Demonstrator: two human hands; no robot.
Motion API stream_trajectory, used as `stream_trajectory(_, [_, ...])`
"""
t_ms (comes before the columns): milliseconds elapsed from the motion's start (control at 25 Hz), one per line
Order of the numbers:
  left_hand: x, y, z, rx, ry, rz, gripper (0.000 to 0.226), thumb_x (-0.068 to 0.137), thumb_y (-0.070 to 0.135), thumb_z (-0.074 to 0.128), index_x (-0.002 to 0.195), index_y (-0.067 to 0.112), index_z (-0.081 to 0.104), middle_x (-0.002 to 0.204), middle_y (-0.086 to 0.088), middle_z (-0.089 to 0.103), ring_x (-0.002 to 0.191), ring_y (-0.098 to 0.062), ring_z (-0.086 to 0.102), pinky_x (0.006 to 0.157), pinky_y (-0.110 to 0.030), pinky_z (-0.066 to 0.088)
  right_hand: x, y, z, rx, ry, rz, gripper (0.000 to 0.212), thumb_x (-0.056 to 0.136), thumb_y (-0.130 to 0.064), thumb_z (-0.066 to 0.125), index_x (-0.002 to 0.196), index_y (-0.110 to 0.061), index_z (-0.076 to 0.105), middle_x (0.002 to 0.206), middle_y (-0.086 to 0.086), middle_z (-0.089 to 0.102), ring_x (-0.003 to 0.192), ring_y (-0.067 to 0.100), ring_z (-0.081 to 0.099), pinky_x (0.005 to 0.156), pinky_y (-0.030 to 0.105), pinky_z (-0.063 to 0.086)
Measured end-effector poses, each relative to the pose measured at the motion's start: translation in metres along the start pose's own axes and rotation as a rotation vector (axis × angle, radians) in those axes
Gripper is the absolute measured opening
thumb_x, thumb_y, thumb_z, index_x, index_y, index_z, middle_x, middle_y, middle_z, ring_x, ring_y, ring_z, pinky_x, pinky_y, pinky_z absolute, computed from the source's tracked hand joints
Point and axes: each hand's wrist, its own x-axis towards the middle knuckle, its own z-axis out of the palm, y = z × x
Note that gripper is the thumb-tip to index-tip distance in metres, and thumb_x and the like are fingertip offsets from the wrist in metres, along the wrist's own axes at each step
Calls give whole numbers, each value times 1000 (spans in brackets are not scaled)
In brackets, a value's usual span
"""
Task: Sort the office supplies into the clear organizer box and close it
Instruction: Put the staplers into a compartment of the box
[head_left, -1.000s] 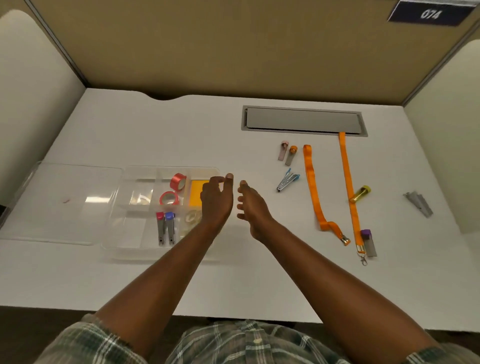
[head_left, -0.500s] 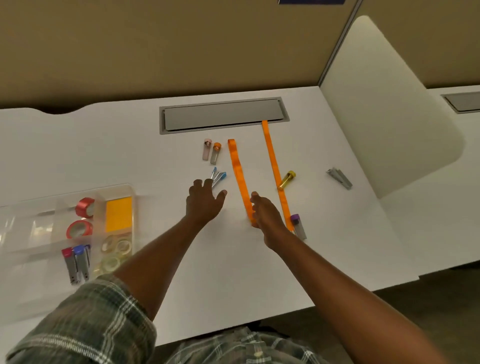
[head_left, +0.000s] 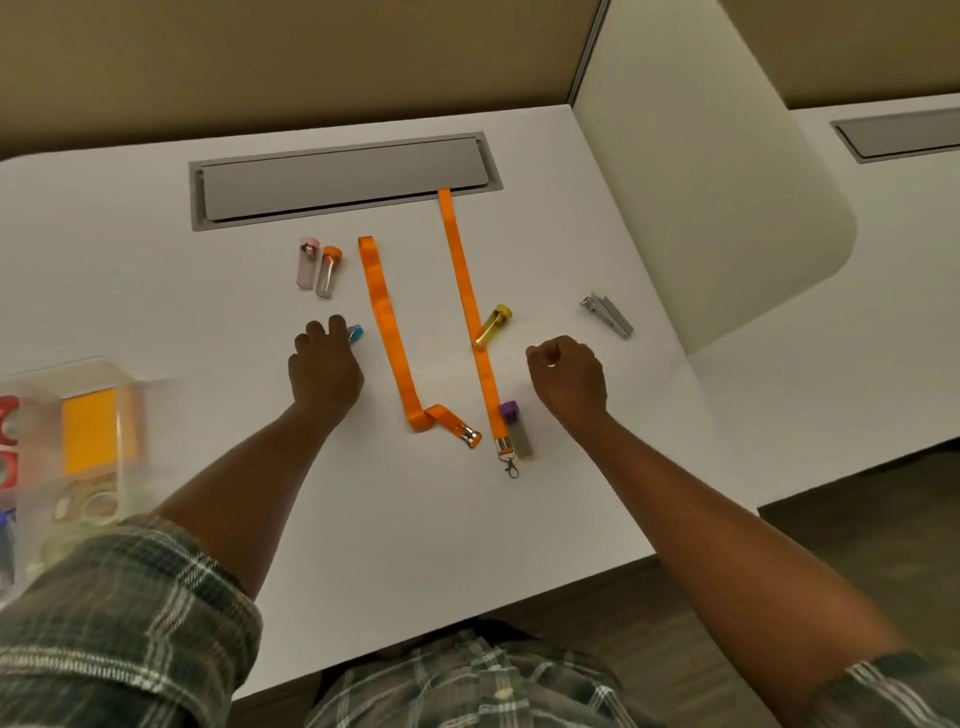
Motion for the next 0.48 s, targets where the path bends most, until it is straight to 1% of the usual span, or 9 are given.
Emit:
stream_trajectory(40, [-4, 3, 0, -12, 2, -5, 38, 87, 2, 59, 123, 5, 48, 105, -21, 53, 91, -36, 56, 69, -44, 49, 13, 11, -7, -101, 73, -56, 27, 94, -36, 59, 109, -14, 64, 110, 7, 62, 102, 25, 61, 76, 30, 44])
stream_trajectory(80, [-8, 7, 1, -23, -2, -8, 36, 87, 1, 59, 121, 6, 48, 104, -21, 53, 90, -36, 56, 69, -44, 50, 27, 22, -12, -180, 122, -90, 28, 92, -33, 61, 114, -15, 61, 117, 9, 58, 110, 27, 58, 80, 35, 46])
stream_trajectory(160, [-18, 10, 2, -53, -28, -26, 40, 84, 0, 60, 121, 7, 47, 105, -21, 53, 91, -36, 56, 70, -45, 51, 51, 41, -20, -336, 159, -143, 41, 90, -26, 63, 128, -16, 53, 130, 12, 50, 120, 33, 50, 89, 44, 47])
stream_trajectory(240, [-29, 11, 1, -107, -68, -60, 54, 81, 0, 62, 130, 10, 42, 111, -20, 53, 97, -36, 56, 74, -44, 51, 72, 54, -26, -483, 127, -177, 60, 89, -23, 63, 143, -16, 39, 141, 16, 41, 124, 37, 45, 92, 48, 45])
stream_trajectory(320, [-40, 11, -1, -190, -120, -130, 73, 82, 1, 63, 146, 17, 32, 119, -19, 52, 105, -36, 56, 78, -42, 50, 90, 60, -30, -565, 57, -154, 75, 90, -22, 61, 153, -19, 23, 151, 18, 30, 129, 38, 40, 95, 48, 44])
stream_trajectory(360, [-45, 10, -2, -241, -143, -163, 80, 83, 1, 62, 151, 21, 26, 122, -19, 51, 108, -36, 56, 81, -42, 50, 97, 60, -30, -575, 20, -134, 78, 90, -20, 60, 155, -21, 17, 152, 17, 28, 129, 38, 40, 95, 48, 43])
stream_trajectory(400, [-51, 7, -2, -292, -160, -180, 82, 84, 1, 61, 153, 23, 23, 124, -20, 51, 111, -36, 56, 85, -42, 49, 101, 60, -30, -576, -11, -118, 79, 90, -18, 57, 156, -22, 13, 150, 17, 30, 127, 38, 42, 94, 47, 43])
stream_trajectory(480, [-63, -1, -1, -384, -175, -201, 79, 84, 4, 61, 152, 25, 26, 122, -21, 54, 108, -37, 59, 89, -45, 50, 106, 58, -28, -552, -33, -110, 75, 90, -12, 53, 154, -22, 16, 138, 16, 41, 119, 38, 47, 88, 45, 44])
